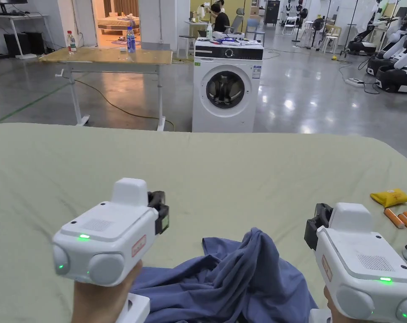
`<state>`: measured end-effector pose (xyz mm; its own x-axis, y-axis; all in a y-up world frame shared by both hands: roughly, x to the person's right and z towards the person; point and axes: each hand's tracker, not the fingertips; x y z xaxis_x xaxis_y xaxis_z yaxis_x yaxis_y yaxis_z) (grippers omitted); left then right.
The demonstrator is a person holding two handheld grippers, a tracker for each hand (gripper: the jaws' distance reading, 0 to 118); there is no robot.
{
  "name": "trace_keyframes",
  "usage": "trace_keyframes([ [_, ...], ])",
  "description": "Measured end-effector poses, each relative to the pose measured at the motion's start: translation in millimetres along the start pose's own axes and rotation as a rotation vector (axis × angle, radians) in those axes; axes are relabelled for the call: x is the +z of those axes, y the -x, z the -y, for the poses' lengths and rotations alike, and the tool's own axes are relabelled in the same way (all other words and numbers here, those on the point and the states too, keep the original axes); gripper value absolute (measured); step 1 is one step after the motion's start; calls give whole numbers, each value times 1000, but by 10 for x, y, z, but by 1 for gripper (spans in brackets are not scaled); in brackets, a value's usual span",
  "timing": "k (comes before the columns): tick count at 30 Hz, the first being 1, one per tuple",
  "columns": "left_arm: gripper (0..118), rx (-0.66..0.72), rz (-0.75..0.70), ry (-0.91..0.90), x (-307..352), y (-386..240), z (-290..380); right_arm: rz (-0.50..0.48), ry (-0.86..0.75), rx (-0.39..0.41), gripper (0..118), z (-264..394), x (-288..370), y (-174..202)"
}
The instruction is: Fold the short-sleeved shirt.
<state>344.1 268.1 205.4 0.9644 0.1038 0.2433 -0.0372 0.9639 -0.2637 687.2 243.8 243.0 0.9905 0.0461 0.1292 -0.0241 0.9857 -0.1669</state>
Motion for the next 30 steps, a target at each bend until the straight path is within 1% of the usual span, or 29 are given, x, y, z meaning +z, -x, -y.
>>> trace_keyframes([
  [2, 0, 32, -32, 9, 123, 164, 29, -7, -3, -8, 2, 9, 13, 38],
  [6, 0, 31, -102, 54, 328, 424, 167, -25, 8, -21, 2, 44, 19, 97],
  [9, 0, 96, -97, 186, 415, 638, 342, -37, 20, -15, 2, 74, 20, 116],
  [12, 0, 143, -106, 269, 457, 804, 600, -44, 33, -15, 2, 129, 31, 131],
  [14, 0, 159, -136, 369, 456, 879, 779, -51, 46, -12, 2, 180, 29, 140],
  [16, 0, 207, -146, 464, 461, 932, 967, -58, 62, -8, 2, 234, 29, 151],
  [18, 1, 247, -133, 508, 499, 950, 1139, -59, 74, -2, 2, 297, 35, 161],
  [20, 17, 256, -142, 597, 496, 946, 1308, -60, 90, 0, 2, 353, 33, 154],
  [22, 38, 242, -162, 685, 488, 901, 1452, -57, 108, -2, 2, 406, 36, 147],
  [24, 63, 250, -207, 721, 457, 866, 1588, -55, 117, -4, 2, 446, 39, 130],
  [26, 64, 280, -244, 731, 405, 860, 1676, -50, 127, -4, 2, 474, 51, 112],
  [28, 62, 245, -264, 709, 366, 808, 1703, -46, 137, -1, 2, 494, 50, 85],
  [29, 58, 219, -275, 722, 345, 766, 1694, -45, 140, 2, 2, 509, 50, 68],
  [30, 50, 175, -303, 732, 326, 708, 1677, -42, 143, 5, 2, 514, 51, 47],
])
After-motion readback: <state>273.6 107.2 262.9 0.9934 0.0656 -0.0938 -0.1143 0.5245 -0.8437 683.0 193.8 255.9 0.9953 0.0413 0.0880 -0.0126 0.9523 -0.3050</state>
